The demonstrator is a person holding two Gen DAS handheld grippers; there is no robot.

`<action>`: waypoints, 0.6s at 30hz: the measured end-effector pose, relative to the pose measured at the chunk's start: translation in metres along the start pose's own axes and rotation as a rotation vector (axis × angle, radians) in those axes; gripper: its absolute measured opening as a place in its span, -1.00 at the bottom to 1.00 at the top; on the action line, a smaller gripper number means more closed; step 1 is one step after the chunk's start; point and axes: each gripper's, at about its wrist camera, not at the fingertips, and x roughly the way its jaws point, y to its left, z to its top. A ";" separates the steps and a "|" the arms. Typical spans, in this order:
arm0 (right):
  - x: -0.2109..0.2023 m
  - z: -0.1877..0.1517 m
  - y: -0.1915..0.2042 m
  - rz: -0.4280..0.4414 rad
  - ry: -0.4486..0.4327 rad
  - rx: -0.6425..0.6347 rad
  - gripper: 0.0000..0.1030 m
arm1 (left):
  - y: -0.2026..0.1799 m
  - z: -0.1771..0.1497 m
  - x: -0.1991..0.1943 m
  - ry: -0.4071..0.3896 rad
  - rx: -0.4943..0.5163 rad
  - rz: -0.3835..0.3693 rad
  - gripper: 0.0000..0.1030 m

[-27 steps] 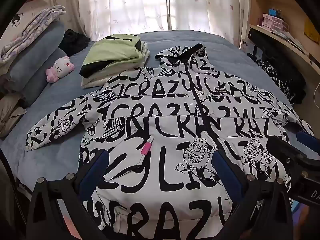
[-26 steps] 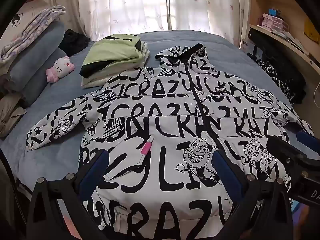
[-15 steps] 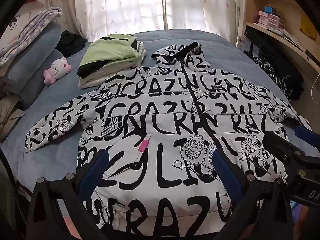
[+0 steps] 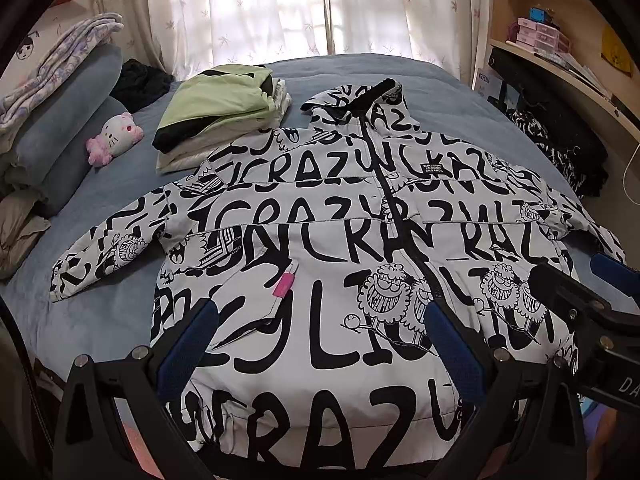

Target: Fold large clothes

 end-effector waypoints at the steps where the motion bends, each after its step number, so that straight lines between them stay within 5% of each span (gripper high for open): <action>1: -0.001 -0.002 0.000 -0.001 0.000 0.005 1.00 | 0.000 0.000 0.000 0.000 -0.001 -0.001 0.98; 18: 0.007 -0.007 -0.005 0.010 0.016 0.014 1.00 | -0.006 -0.015 0.002 0.025 -0.007 0.007 0.98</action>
